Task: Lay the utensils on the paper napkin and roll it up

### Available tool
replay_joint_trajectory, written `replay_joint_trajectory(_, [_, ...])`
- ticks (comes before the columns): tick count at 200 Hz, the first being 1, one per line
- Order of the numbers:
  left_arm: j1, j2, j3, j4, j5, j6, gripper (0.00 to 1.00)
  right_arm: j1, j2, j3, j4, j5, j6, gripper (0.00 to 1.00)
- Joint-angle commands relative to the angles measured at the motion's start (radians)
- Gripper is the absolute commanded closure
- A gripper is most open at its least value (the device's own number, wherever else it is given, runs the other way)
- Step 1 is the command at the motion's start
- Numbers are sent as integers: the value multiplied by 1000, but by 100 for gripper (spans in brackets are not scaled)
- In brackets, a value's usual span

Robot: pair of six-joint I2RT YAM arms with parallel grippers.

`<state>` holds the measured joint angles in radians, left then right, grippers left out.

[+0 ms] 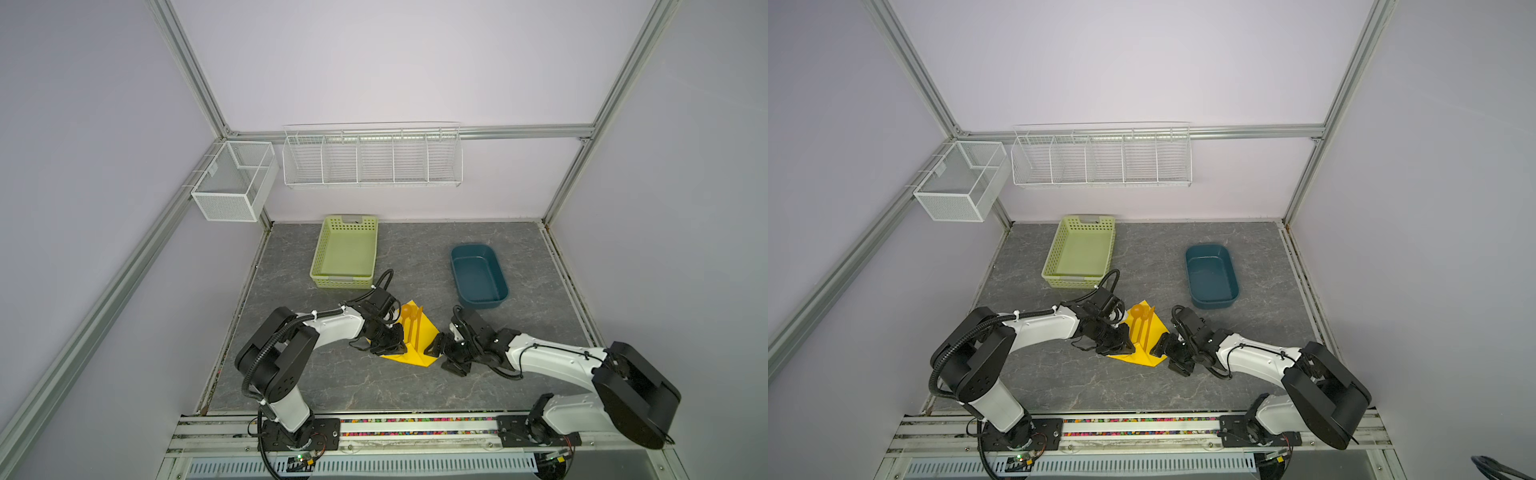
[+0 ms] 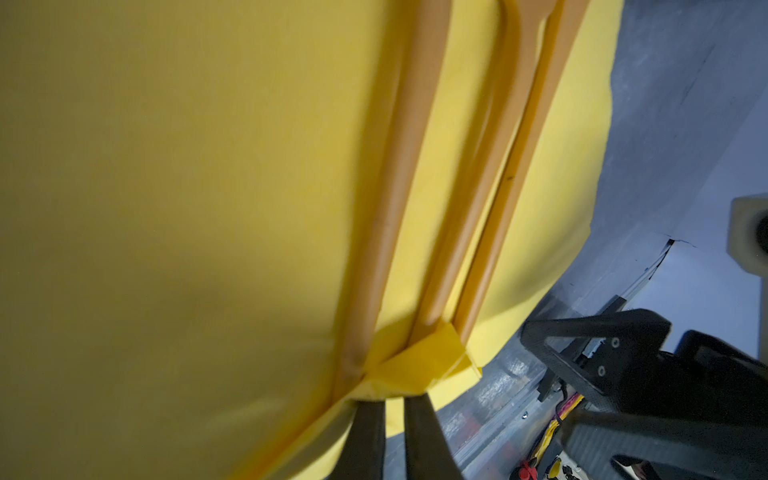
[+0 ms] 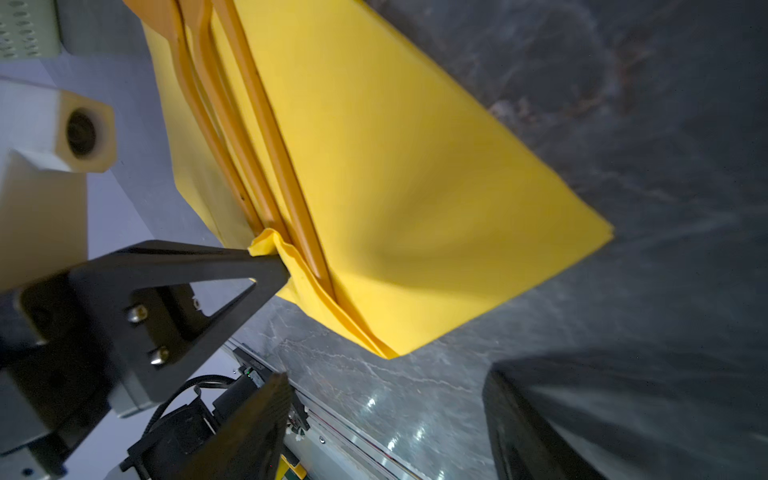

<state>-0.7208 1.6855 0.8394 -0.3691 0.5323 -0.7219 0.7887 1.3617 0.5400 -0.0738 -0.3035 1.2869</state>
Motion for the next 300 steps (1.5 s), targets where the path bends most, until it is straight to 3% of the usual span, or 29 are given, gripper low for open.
replay_joint_trajectory(1, [-9,10,-16,9,-14,-14,87,13,44,-42,94,27,154,24])
replay_joint_trajectory(69, [-9,23,-7,1,-12,-4,87,24,129,-66,269,44,194,31])
replay_joint_trajectory(144, [-9,31,0,-6,-11,3,87,-1,114,-76,413,103,36,36])
replay_joint_trajectory(174, [-9,33,1,-7,-10,4,87,-25,164,-83,594,25,-79,35])
replay_joint_trajectory(226, [-9,28,-2,-17,-14,9,87,-64,319,-102,888,-97,-75,35])
replay_joint_trajectory(300, [-9,25,2,-27,-19,10,87,-141,289,-120,856,-123,-166,34])
